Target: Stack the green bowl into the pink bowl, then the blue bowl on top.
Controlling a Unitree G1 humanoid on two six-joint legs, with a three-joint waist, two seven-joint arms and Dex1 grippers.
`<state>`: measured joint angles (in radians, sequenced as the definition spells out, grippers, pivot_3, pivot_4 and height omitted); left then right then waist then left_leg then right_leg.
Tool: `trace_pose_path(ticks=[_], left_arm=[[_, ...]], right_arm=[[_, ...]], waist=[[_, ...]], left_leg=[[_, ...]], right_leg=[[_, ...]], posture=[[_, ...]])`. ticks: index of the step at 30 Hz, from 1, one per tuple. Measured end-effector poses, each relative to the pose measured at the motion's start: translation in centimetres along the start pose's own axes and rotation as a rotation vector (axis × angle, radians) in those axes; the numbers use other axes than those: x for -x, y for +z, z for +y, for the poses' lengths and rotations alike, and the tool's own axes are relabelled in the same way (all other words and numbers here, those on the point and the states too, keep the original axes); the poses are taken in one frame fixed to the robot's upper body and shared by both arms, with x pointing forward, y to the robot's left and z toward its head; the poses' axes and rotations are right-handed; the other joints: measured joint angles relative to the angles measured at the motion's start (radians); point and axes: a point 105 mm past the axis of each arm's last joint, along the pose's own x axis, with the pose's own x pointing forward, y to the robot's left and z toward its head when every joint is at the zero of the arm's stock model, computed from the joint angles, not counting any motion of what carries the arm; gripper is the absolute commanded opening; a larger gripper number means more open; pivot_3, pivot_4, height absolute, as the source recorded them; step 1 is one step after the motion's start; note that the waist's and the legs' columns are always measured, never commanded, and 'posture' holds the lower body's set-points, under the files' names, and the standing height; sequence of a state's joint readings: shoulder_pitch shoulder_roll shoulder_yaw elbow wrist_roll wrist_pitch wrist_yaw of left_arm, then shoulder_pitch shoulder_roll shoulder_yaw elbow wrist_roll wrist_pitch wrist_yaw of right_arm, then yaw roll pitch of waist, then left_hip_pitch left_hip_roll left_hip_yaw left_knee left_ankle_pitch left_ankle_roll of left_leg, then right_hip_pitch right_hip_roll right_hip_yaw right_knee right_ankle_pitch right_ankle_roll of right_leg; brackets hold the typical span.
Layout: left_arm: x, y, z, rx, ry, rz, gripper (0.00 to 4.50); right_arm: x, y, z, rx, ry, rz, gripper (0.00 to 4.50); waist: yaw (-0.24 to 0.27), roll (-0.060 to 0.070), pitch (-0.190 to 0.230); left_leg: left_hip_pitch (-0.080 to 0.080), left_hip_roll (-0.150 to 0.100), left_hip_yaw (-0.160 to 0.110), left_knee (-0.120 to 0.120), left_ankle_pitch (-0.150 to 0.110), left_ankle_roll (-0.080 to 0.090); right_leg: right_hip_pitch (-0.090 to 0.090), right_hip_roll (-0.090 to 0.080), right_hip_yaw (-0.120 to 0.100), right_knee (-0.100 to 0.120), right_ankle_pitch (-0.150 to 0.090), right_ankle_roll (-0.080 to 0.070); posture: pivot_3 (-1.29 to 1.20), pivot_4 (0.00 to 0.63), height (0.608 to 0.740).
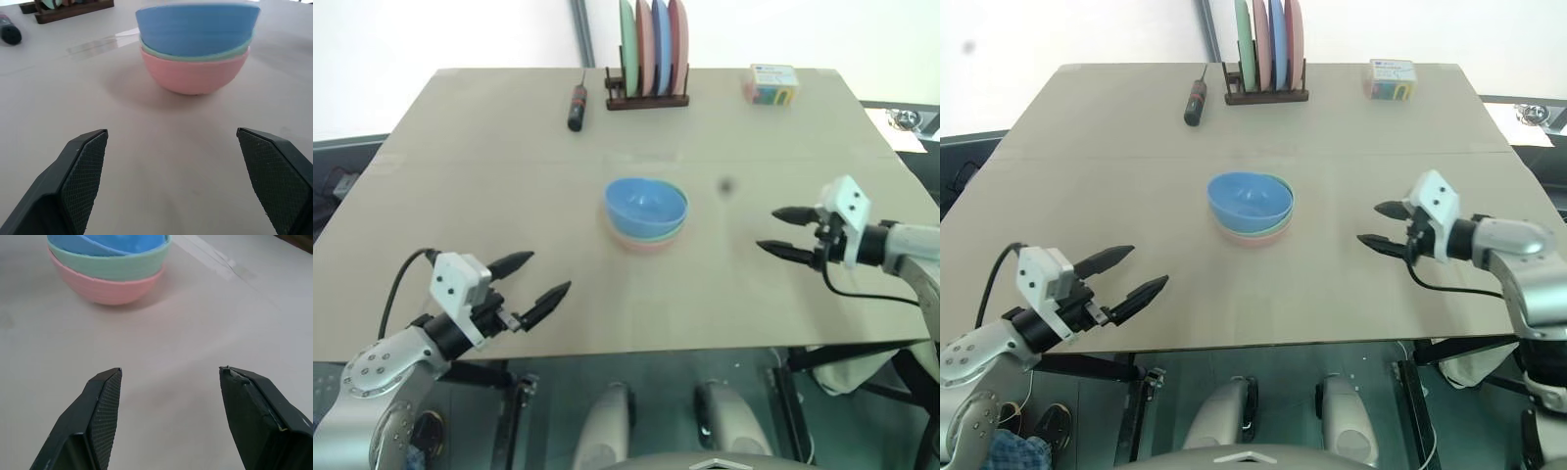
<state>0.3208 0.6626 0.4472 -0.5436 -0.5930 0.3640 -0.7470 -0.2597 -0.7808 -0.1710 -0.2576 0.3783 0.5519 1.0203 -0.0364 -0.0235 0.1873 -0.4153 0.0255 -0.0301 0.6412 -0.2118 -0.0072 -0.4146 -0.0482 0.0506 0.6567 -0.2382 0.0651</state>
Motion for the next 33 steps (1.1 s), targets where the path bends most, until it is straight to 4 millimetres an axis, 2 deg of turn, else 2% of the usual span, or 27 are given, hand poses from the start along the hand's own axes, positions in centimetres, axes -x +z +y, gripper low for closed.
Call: trace_pose_path(ticks=[5, 9, 16, 33], left_arm=[[0.4, 0.0, 0.2, -0.006, 0.005, 0.003, 4.50], [0.7, -0.2, 0.5, -0.001, 0.011, 0.010, 4.50], [1.1, -0.4, 1.1, -0.010, 0.025, 0.019, 4.50], [0.8, 0.3, 1.8, -0.051, 0.027, 0.006, 4.50]], right_arm=[[1.7, -1.3, 0.2, -0.022, -0.006, -0.036, 3.32], [3.1, -2.4, -0.4, -0.030, -0.025, -0.101, 3.32], [4.6, -1.8, -0.6, -0.019, -0.027, -0.210, 3.32], [5.0, -2.2, -0.2, -0.046, -0.010, -0.232, 3.32]], waist=[[0.000, 0.000, 0.000], [0.000, 0.000, 0.000], [-0.001, 0.000, 0.000], [0.001, 0.000, 0.000]], left_leg=[[0.001, 0.000, 0.001, 0.001, 0.000, 0.000], [0.001, 0.000, 0.001, 0.001, 0.000, 0.000], [0.001, 0.000, 0.001, 0.001, 0.000, 0.000], [0.001, 0.000, 0.001, 0.001, 0.000, 0.000]], right_leg=[[0.001, 0.000, 0.000, 0.000, 0.000, 0.001], [0.001, 0.000, 0.001, 0.000, 0.000, 0.001], [0.001, 0.000, 0.001, 0.000, 0.000, 0.001], [0.001, 0.000, 0.001, 0.001, 0.000, 0.001]], posture=[[0.00, 0.150, 0.740], [0.00, 0.150, 0.740], [0.00, 0.150, 0.740], [0.00, 0.150, 0.740]])
